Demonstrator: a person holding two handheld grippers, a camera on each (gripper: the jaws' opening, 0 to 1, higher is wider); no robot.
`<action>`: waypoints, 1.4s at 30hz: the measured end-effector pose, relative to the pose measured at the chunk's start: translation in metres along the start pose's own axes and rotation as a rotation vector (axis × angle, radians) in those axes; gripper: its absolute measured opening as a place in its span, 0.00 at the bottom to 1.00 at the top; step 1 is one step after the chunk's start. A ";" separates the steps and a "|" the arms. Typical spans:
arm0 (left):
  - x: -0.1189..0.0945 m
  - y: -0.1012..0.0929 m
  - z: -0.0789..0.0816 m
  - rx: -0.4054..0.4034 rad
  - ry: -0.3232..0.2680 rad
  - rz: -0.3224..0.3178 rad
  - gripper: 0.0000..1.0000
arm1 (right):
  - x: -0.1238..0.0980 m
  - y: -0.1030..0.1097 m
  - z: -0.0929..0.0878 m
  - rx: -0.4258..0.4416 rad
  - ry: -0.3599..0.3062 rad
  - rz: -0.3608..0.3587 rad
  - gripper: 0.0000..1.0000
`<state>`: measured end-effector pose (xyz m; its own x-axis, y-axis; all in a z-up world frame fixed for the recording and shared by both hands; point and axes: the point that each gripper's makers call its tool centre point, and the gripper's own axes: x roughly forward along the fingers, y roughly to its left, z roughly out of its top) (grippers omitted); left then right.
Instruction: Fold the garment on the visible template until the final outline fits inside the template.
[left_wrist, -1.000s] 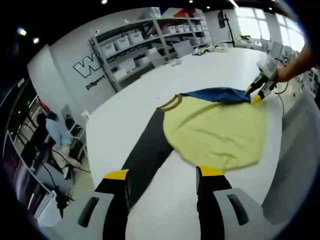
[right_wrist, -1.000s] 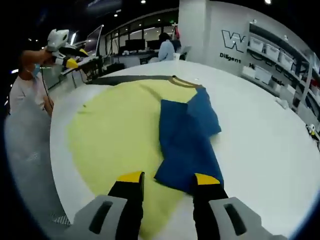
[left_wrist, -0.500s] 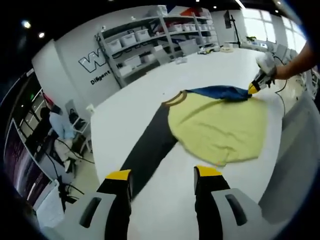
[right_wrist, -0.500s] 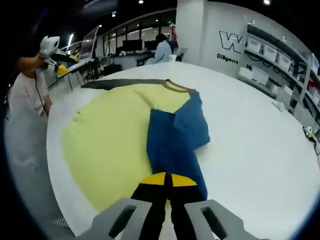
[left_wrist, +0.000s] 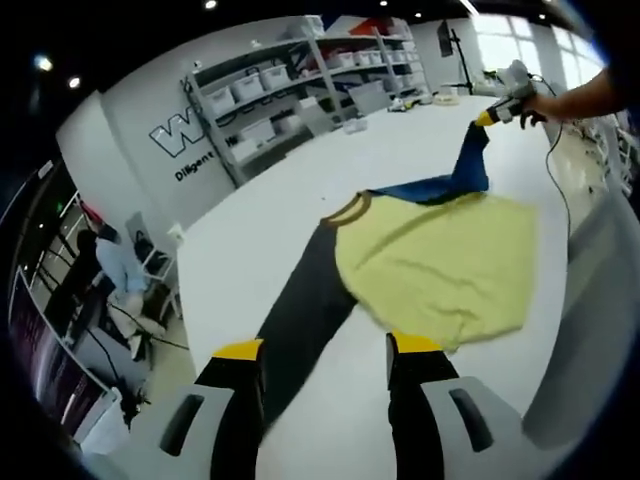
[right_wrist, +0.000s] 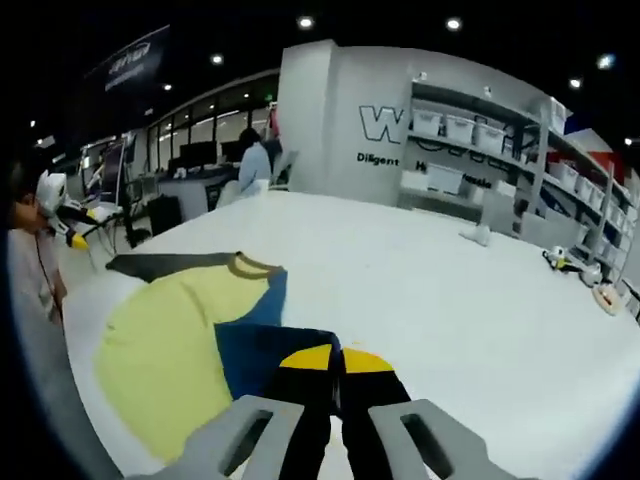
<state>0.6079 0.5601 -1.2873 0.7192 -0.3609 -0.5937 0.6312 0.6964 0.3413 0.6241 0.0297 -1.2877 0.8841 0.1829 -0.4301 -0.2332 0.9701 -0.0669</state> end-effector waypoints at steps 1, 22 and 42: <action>0.001 0.001 0.003 0.005 -0.006 0.001 0.49 | -0.002 -0.007 0.001 0.011 0.000 -0.009 0.00; 0.013 -0.001 0.017 0.017 0.007 -0.010 0.50 | 0.001 -0.115 -0.006 0.162 0.091 -0.178 0.00; 0.016 -0.013 -0.001 -0.037 0.089 -0.011 0.51 | 0.024 -0.154 -0.058 0.148 0.271 -0.217 0.00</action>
<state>0.6107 0.5457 -1.3020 0.6830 -0.3130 -0.6599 0.6263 0.7160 0.3085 0.6574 -0.1251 -1.3400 0.7626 -0.0595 -0.6441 0.0264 0.9978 -0.0610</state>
